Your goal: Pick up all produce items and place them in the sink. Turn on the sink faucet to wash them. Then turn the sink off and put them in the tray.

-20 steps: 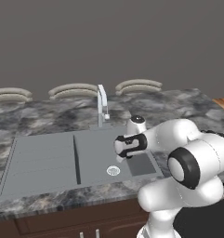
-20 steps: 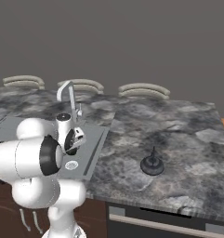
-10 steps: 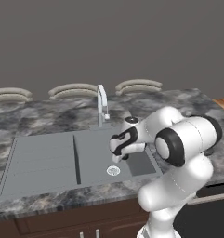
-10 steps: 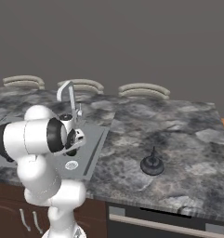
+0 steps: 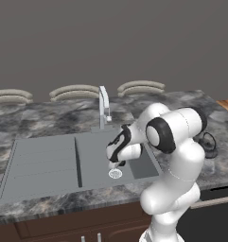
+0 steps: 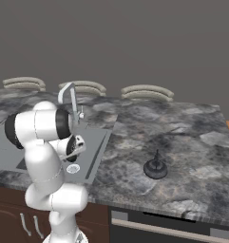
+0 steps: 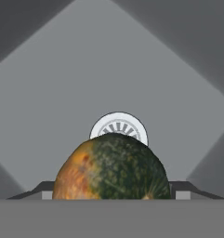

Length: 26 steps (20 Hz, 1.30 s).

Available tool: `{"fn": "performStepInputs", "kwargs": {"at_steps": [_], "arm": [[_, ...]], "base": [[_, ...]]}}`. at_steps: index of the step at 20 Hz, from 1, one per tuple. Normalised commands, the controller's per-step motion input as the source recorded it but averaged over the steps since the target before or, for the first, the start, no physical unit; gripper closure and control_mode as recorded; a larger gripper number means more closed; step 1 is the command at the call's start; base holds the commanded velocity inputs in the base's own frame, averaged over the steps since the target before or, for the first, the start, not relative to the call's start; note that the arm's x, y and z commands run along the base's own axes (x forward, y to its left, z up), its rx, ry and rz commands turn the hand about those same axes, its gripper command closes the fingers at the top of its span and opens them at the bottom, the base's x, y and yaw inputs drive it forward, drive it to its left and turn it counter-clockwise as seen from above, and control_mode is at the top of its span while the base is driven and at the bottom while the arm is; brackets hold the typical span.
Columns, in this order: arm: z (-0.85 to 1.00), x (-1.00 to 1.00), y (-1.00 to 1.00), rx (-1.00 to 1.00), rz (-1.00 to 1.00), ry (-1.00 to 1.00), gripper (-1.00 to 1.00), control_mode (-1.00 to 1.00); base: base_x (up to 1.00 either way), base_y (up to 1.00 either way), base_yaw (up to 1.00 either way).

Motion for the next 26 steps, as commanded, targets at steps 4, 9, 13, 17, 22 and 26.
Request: {"fn": "performStepInputs", "kwargs": {"at_steps": [4, 9, 13, 17, 22, 26], "arm": [[-0.31, 0.09, 0.08, 0.0, 0.0, 0.0, 1.0, -1.0], [-0.25, 0.08, 0.02, 0.0, 0.0, 0.0, 1.0, -1.0], [-0.13, 0.03, 0.0, 0.0, 0.0, 0.05, 1.0, -1.0], [-0.2, 0.17, 0.0, 0.0, 0.0, 0.02, 1.0, -1.0], [-0.23, 0.29, 0.0, 0.0, 0.0, 0.0, 1.0, -1.0], [-0.25, 0.29, 0.0, 0.0, 0.0, 0.0, 1.0, -1.0]], "base": [[0.0, 0.0, 0.0], [0.0, 0.0, 0.0], [0.0, 0.0, 0.0], [0.0, 0.0, 0.0], [0.0, 0.0, 0.0], [0.0, 0.0, 0.0]]}}
